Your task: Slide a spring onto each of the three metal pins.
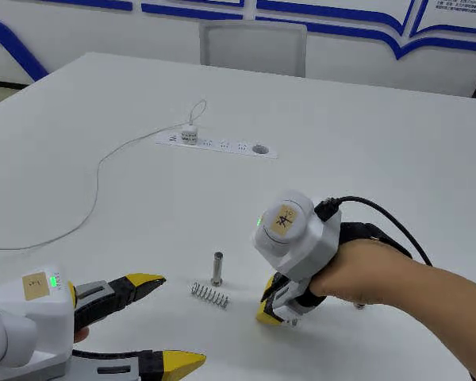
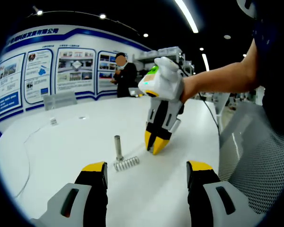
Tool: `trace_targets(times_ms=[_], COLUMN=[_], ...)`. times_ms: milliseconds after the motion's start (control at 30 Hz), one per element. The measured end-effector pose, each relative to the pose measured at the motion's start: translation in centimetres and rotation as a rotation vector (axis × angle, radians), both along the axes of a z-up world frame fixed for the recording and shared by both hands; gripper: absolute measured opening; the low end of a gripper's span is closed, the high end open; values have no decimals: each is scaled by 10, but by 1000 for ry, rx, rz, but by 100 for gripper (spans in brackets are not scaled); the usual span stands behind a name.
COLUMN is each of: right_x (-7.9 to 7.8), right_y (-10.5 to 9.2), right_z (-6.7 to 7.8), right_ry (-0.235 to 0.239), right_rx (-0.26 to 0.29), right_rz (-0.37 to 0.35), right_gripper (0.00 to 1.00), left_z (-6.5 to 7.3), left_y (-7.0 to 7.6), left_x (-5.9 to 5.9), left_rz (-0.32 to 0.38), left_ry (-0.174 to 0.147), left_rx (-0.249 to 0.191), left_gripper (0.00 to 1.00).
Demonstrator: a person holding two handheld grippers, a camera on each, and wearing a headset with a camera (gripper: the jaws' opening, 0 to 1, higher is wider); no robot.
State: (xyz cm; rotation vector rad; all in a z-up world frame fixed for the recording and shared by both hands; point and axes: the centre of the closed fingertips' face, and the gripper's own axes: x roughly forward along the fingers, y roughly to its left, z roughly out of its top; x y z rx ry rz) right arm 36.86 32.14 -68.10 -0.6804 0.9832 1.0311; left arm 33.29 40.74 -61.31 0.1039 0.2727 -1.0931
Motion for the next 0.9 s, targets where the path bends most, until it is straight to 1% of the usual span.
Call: trace_targets(times_ms=[100, 233, 533, 733, 900], right_x=[0, -2, -1, -4, -5], right_y=[0, -1, -6, -12, -17], right_z=[0, 5, 28, 36, 40], right_ry=[-5, -10, -51, -74, -82], right_rx=[3, 18, 76, 86, 92], right_rz=[0, -8, -40, -51, -65], right_gripper=[12, 12, 12, 12, 12], left_z=[0, -1, 0, 1, 3], left_y=[0, 0, -4, -6, -7], left_x=[0, 1, 1, 0, 0], left_rz=[0, 0, -9, -15, -17], left_ry=[0, 0, 0, -3, -6], left_rx=[0, -1, -5, -3, -5], left_gripper=[69, 69, 69, 69, 69])
